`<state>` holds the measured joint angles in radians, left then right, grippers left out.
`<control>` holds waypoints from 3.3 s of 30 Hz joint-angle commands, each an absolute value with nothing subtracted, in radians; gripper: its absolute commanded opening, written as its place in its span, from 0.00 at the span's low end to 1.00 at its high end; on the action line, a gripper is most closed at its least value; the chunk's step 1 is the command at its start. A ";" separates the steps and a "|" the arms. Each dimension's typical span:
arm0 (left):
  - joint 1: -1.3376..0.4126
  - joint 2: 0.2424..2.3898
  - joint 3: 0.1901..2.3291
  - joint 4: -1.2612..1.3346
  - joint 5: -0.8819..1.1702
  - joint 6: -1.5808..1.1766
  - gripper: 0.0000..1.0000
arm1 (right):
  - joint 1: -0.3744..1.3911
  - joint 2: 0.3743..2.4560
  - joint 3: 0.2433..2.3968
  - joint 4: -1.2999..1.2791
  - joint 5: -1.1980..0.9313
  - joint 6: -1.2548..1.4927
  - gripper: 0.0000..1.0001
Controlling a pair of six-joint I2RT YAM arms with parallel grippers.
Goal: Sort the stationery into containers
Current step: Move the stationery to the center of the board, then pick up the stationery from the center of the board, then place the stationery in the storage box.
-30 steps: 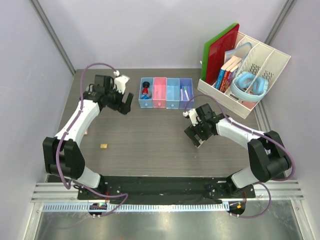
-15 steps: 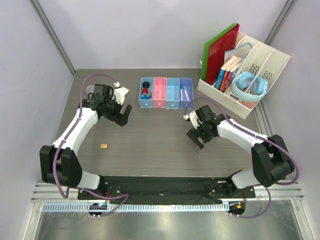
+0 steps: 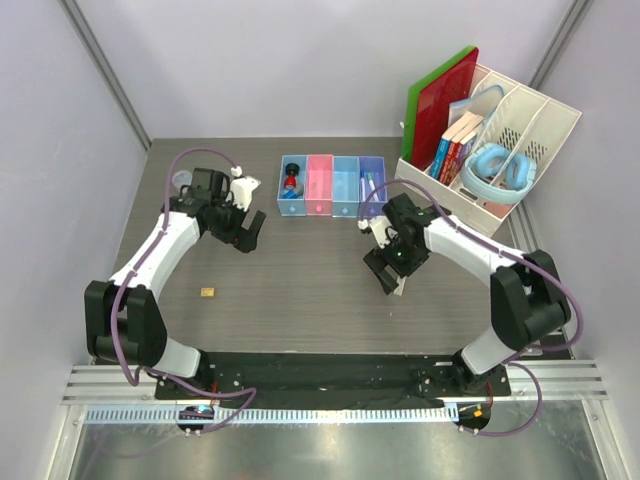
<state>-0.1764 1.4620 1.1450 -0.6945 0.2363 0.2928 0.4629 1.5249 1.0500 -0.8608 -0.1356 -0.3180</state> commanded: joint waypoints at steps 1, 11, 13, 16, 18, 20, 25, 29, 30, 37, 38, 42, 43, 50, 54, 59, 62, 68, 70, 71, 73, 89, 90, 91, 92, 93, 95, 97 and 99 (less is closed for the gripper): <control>-0.179 1.453 1.187 -0.699 0.230 0.313 1.00 | 0.468 1.580 1.112 -0.885 -0.228 -0.192 0.86; -0.178 1.431 1.198 -0.718 0.212 0.333 1.00 | 0.468 1.569 1.115 -0.899 -0.182 -0.063 0.80; -0.178 1.431 1.204 -0.722 0.210 0.331 1.00 | 0.468 1.566 1.100 -0.908 -0.195 -0.061 0.80; -0.178 1.430 1.210 -0.726 0.212 0.333 1.00 | 0.468 1.566 1.077 -0.907 -0.186 -0.051 0.80; -0.178 1.428 1.213 -0.726 0.215 0.333 1.00 | 0.468 1.569 1.072 -0.899 -0.157 -0.038 0.79; -0.178 1.427 1.216 -0.729 0.218 0.334 1.00 | 0.468 1.575 1.072 -0.897 -0.137 -0.017 0.79; -0.178 1.422 1.219 -0.729 0.216 0.339 1.00 | 0.465 1.632 1.077 -0.887 -0.101 -0.002 0.79; -0.178 1.408 1.216 -0.727 0.216 0.347 1.00 | 0.449 1.658 1.048 -0.854 -0.101 0.038 0.79; -0.178 1.407 1.216 -0.729 0.213 0.348 1.00 | 0.445 1.664 1.046 -0.847 -0.109 0.040 0.79; -0.178 1.401 1.223 -0.739 0.212 0.359 1.00 | 0.399 1.726 1.051 -0.819 -0.149 0.051 0.70; -0.178 1.401 1.226 -0.741 0.212 0.357 1.00 | 0.396 1.735 1.049 -0.815 -0.158 0.049 0.68; -0.178 1.396 1.229 -0.750 0.215 0.357 1.00 | 0.396 1.765 1.063 -0.801 -0.182 0.037 0.51; -0.178 1.394 1.229 -0.752 0.213 0.357 1.00 | 0.396 1.770 1.071 -0.801 -0.186 0.032 0.44; -0.178 1.385 1.230 -0.764 0.215 0.357 1.00 | 0.396 1.758 1.071 -0.749 -0.144 0.015 0.25; -0.178 1.382 1.227 -0.765 0.219 0.357 1.00 | 0.399 1.747 1.063 -0.724 -0.107 0.005 0.14; -0.178 1.378 1.204 -0.767 0.206 0.386 1.00 | 0.410 1.703 1.075 -0.712 -0.057 -0.024 0.08; -0.178 1.370 1.172 -0.767 0.169 0.443 1.00 | 0.413 1.657 1.100 -0.721 -0.048 -0.034 0.06; -0.175 1.364 1.106 -0.778 0.107 0.554 1.00 | 0.416 1.595 1.187 -0.752 -0.037 -0.048 0.06; -0.170 1.361 1.086 -0.788 0.106 0.604 1.00 | 0.417 1.588 1.227 -0.756 -0.029 -0.060 0.07; -0.169 1.362 1.082 -0.796 0.104 0.610 1.00 | 0.416 1.586 1.242 -0.755 -0.023 -0.061 0.07; -0.167 1.390 1.083 -0.819 0.097 0.606 1.00 | 0.417 1.597 1.300 -0.753 -0.008 -0.077 0.07; -0.143 1.436 1.022 -0.962 0.094 0.611 1.00 | 0.422 2.109 2.026 -0.736 -0.026 -0.129 0.07; -0.140 1.433 1.022 -0.965 0.092 0.611 1.00 | 0.422 2.162 2.061 -0.742 -0.028 -0.135 0.06; -0.140 1.430 1.020 -0.969 0.091 0.611 1.00 | 0.422 2.193 2.124 -0.745 -0.032 -0.137 0.07; -0.138 1.428 1.020 -0.973 0.084 0.609 1.00 | 0.423 2.216 2.152 -0.755 -0.044 -0.141 0.07; -0.135 1.427 1.019 -0.974 0.081 0.607 1.00 | 0.423 2.256 2.173 -0.756 -0.049 -0.146 0.07; -0.135 1.428 1.025 -0.985 0.078 0.604 1.00 | 0.423 2.287 2.224 -0.756 -0.055 -0.147 0.07; -0.133 1.439 1.029 -0.999 0.074 0.603 1.00 | 0.423 2.322 2.253 -0.750 -0.064 -0.155 0.07; -0.133 1.445 1.032 -0.999 0.069 0.598 1.00 | 0.423 2.339 2.264 -0.747 -0.072 -0.158 0.07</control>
<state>-0.1410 1.4441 1.0241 -0.9634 0.0856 0.5888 0.4171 2.3272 2.1880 -0.7525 -0.0452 -0.1337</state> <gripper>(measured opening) 0.996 0.291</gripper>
